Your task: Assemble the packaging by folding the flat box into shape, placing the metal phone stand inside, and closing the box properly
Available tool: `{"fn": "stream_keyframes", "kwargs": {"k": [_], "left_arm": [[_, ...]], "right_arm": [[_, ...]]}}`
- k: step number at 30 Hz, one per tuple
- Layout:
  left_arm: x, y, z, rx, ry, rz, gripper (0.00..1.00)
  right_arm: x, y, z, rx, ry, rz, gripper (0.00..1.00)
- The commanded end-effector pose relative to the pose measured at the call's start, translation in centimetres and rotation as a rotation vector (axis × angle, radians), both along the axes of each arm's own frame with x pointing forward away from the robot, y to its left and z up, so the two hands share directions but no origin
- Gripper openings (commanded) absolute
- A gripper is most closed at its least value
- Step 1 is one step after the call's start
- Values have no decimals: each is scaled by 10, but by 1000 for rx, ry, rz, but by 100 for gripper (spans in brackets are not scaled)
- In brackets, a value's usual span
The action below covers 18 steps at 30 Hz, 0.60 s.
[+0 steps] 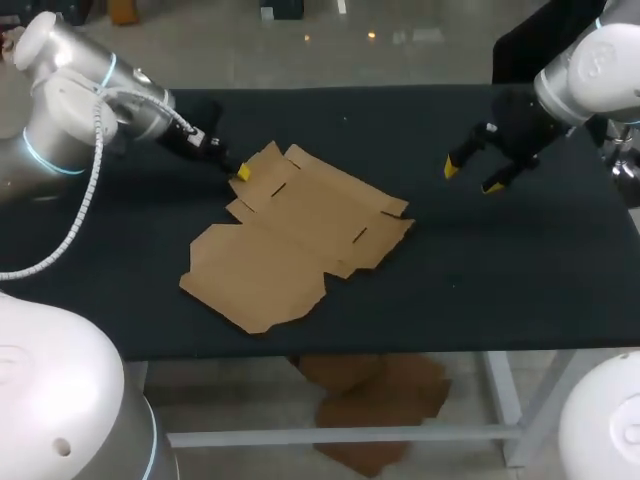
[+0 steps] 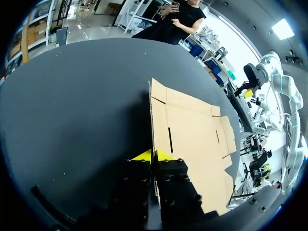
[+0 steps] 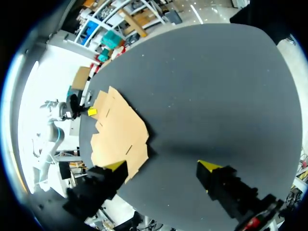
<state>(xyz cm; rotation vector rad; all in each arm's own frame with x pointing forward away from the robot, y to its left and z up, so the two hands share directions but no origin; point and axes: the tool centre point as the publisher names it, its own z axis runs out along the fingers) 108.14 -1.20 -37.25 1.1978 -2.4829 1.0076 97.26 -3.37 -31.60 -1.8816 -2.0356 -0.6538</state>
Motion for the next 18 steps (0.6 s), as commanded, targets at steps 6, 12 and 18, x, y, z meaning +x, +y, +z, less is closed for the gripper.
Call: {"fn": "stream_keyframes", "kwargs": {"k": [6, 12, 18], "left_arm": [[46, -30, 7, 239, 173, -417, 0], [53, -48, 10, 332, 171, -586, 0], [56, -64, 9, 433, 162, -758, 0]], "right_arm": [[0, 0, 0, 1, 1, 0, 100], [0, 0, 0, 1, 1, 0, 100], [0, 0, 0, 1, 1, 0, 100]]}}
